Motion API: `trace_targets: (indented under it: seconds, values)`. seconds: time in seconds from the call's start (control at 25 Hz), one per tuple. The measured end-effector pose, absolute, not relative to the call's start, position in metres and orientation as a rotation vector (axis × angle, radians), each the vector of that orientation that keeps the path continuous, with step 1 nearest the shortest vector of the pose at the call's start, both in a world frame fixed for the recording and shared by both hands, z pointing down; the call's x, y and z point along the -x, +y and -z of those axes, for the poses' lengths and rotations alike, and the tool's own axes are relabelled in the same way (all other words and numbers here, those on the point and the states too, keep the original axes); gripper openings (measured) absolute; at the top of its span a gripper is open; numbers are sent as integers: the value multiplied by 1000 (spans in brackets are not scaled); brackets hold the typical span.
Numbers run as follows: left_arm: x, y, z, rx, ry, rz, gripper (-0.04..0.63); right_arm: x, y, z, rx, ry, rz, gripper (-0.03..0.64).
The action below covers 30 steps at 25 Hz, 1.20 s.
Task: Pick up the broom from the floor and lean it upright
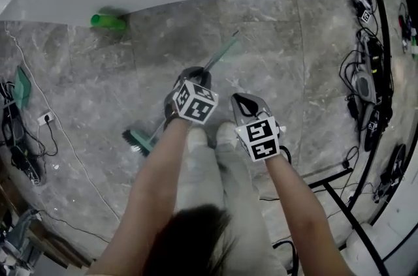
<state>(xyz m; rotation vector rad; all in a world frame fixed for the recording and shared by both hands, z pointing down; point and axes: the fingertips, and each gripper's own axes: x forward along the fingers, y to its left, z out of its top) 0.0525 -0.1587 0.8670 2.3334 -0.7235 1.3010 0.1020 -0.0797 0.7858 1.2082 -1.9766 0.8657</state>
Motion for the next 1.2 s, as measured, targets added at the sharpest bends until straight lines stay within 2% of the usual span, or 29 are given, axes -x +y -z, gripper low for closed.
trace_targets:
  seconds: [0.64, 1.2]
  values:
    - [-9, -231, -717, -2304, -1033, -1021, 69, -96, -137, -651, -1218, -2142, -823, 2]
    - [29, -337, -626, -2196, -1327, -610, 72, -99, -176, -600, -1219, -2219, -805, 2]
